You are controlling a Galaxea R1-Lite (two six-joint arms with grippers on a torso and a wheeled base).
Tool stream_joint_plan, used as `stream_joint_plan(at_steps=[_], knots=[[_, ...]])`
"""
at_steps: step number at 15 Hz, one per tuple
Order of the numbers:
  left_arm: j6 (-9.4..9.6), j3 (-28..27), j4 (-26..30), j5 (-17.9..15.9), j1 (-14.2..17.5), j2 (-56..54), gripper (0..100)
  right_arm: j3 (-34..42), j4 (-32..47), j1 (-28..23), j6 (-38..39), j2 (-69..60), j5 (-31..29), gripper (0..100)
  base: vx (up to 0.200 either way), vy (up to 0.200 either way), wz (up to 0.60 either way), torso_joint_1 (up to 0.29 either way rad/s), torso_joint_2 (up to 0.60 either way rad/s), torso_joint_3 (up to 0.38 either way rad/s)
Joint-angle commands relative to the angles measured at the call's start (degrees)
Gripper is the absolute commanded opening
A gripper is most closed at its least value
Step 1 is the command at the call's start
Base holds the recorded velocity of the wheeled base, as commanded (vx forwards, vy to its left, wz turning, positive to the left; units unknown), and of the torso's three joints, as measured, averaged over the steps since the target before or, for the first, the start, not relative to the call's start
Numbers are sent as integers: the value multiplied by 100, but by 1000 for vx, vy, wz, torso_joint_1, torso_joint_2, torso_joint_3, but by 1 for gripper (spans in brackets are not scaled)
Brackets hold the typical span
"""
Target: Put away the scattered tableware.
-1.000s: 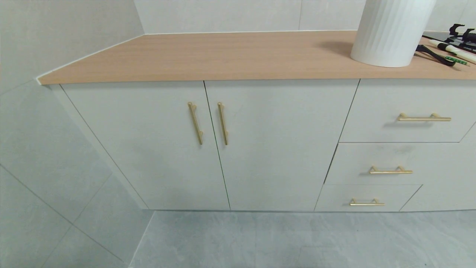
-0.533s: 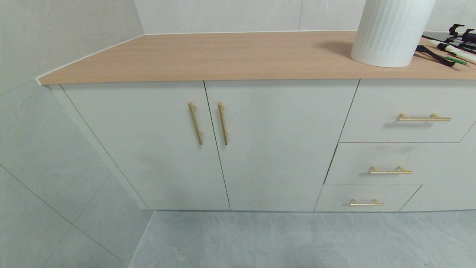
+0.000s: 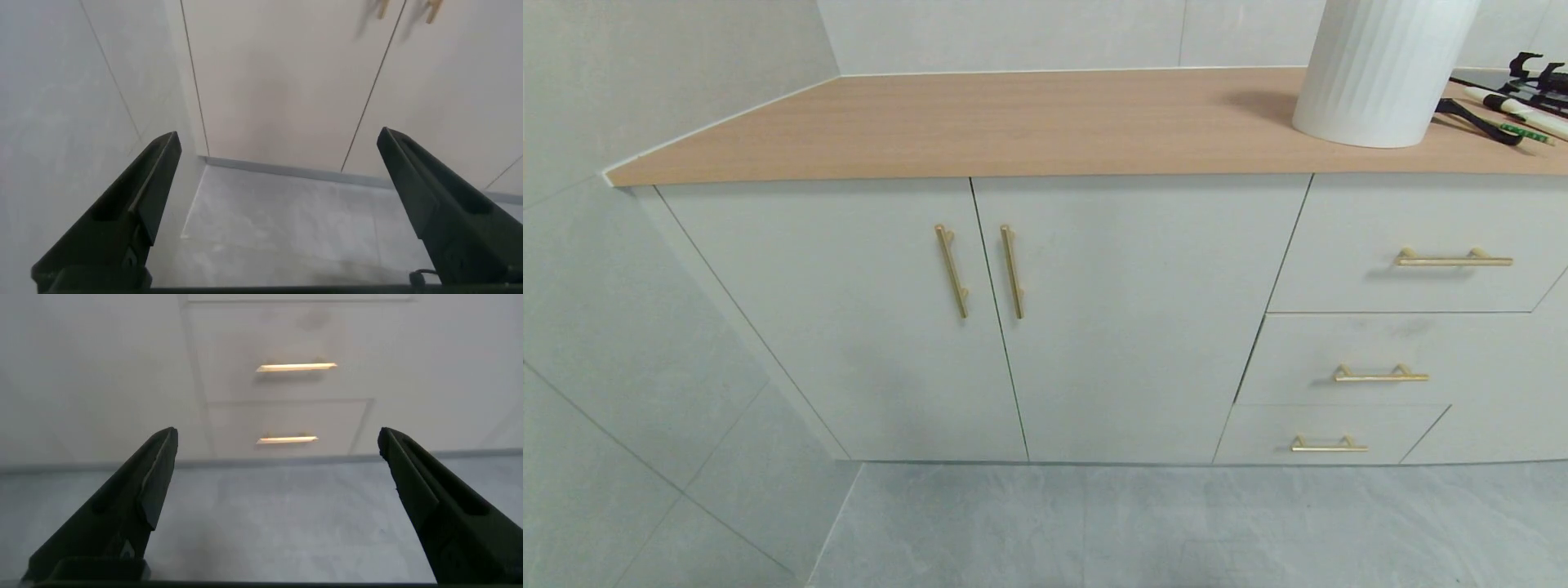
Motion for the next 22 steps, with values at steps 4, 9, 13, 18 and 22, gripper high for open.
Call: stream_joint_plan(at_steps=[4,9,13,18,22], knots=[[774,2,244,-676,2,5,100,16,29,5,7,11,62,100,0,0,0,0,0,0],[484,2,226,-728,2,5,100,16,29,5,16,11,62,100,0,0,0,0,0,0],[326,2,218,-728,2,5,100,16,29,5,16,11,62,100,0,0,0,0,0,0],[335,-7,218,-728,2,5,100,16,29,5,16,11,62,100,0,0,0,0,0,0],[361,-7,218,-728,2,5,100,16,29,5,16,11,62,100,0,-200,0,2,2,-1]])
